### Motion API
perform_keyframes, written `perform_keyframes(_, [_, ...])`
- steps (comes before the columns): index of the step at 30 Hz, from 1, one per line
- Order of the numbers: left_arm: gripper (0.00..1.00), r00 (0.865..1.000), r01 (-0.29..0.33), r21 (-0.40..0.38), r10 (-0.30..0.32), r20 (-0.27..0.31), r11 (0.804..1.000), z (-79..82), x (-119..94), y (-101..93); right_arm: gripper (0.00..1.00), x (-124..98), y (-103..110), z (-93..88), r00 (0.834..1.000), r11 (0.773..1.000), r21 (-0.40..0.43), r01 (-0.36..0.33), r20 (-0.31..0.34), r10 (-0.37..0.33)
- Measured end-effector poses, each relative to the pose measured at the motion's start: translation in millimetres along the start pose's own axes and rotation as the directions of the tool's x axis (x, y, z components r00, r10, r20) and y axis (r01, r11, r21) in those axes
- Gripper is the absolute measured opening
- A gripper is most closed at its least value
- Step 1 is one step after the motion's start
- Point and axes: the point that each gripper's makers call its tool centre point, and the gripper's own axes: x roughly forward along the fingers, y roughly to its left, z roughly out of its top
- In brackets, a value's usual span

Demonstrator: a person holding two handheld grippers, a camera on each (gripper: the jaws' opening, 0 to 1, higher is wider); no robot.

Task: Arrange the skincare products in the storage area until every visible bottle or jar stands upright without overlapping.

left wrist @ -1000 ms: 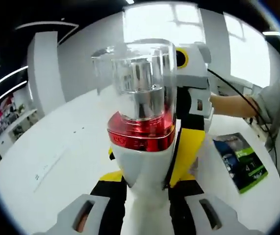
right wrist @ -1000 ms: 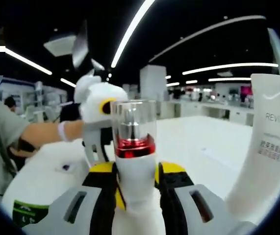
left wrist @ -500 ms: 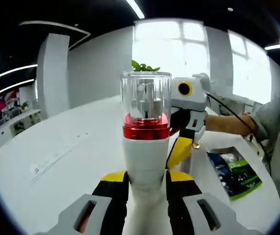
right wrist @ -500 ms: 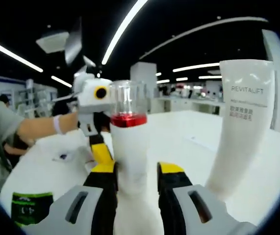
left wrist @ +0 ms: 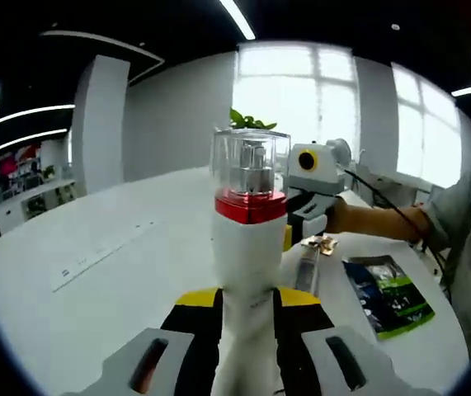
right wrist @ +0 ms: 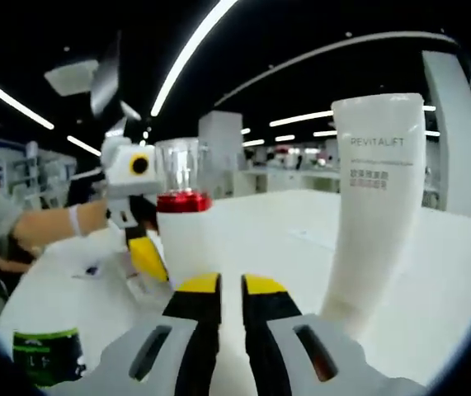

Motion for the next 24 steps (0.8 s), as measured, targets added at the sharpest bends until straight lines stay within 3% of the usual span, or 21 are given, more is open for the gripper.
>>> perform_keyframes(8, [0.21, 0.999, -0.045, -0.025, 0.045, -0.023, 0.999, -7.6, 6.6, 2.2, 0.16, -7.0, 15.4, -1.4, 1.0, 0.999, -0.034, -0.023, -0.019, 0.022])
perform_keyframes(13, [0.14, 0.983, -0.177, -0.071, 0.174, -0.049, 0.982, -8.6, 14.9, 16.0, 0.18, -4.7, 10.1, -3.1, 1.0, 0.999, -0.05, 0.017, -0.02, -0.018])
perform_keyframes(16, [0.07, 0.977, -0.213, -0.065, 0.211, -0.03, 0.975, -6.4, 18.3, 21.6, 0.18, -5.1, 7.9, -6.2, 0.999, 0.998, -0.051, 0.022, -0.031, -0.023])
perform_keyframes(24, [0.08, 0.983, -0.183, -0.09, 0.183, -0.011, 0.979, -4.3, 27.8, 12.8, 0.13, -8.6, -9.9, -6.4, 0.995, 0.995, -0.038, 0.096, -0.012, -0.097])
